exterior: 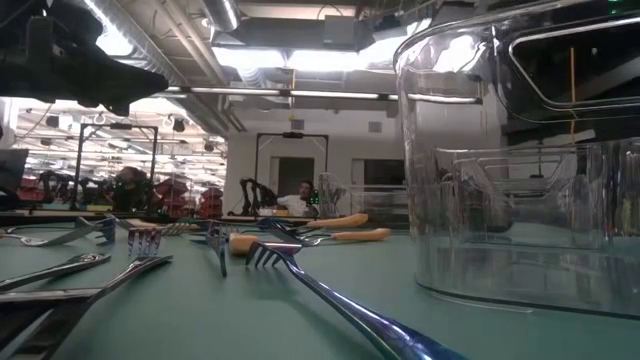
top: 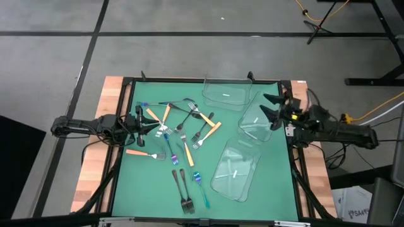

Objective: Sort silverware by color (type)
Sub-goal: Put the orange fork into the top transparent bin

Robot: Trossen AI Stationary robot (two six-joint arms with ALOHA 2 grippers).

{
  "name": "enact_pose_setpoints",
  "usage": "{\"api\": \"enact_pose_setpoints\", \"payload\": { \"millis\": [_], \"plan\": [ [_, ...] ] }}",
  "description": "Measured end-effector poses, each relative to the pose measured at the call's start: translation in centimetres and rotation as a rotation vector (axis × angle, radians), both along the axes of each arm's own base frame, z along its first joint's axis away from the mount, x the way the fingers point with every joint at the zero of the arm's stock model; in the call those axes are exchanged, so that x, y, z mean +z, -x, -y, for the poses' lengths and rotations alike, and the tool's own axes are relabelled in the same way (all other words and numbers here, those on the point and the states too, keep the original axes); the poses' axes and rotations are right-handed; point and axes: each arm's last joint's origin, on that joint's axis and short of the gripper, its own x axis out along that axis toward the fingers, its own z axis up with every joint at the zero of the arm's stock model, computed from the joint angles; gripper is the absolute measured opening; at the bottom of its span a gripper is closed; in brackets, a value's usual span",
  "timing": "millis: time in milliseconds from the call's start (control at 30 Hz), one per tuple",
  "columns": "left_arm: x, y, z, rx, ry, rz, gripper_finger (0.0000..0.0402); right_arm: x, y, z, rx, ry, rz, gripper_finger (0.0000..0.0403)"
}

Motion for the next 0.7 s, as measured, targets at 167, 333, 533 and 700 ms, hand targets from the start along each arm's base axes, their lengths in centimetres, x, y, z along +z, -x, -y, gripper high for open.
{"api": "enact_pose_setpoints", "payload": {
  "millis": [167,333,533,700],
  "plan": [
    [0.0,0.0,0.0,0.0,0.0,0.0,0.0053,2.8,-3.9,0.5,-0.009,-0.025,-0.179,0.0276],
    [0.0,0.0,0.0,0.0,0.0,0.0,0.0053,4.8,-9.3,1.2,-0.052,-0.054,-0.439,0.0276],
    [0.0,0.0,0.0,0.0,0.0,0.0,0.0053,5.7,-16.4,2.0,-0.053,-0.081,-0.753,0.0276],
    [0.0,0.0,0.0,0.0,0.0,0.0,0.0053,4.6,-21.9,2.6,-0.052,-0.1,-0.976,0.0276]
  ]
}}
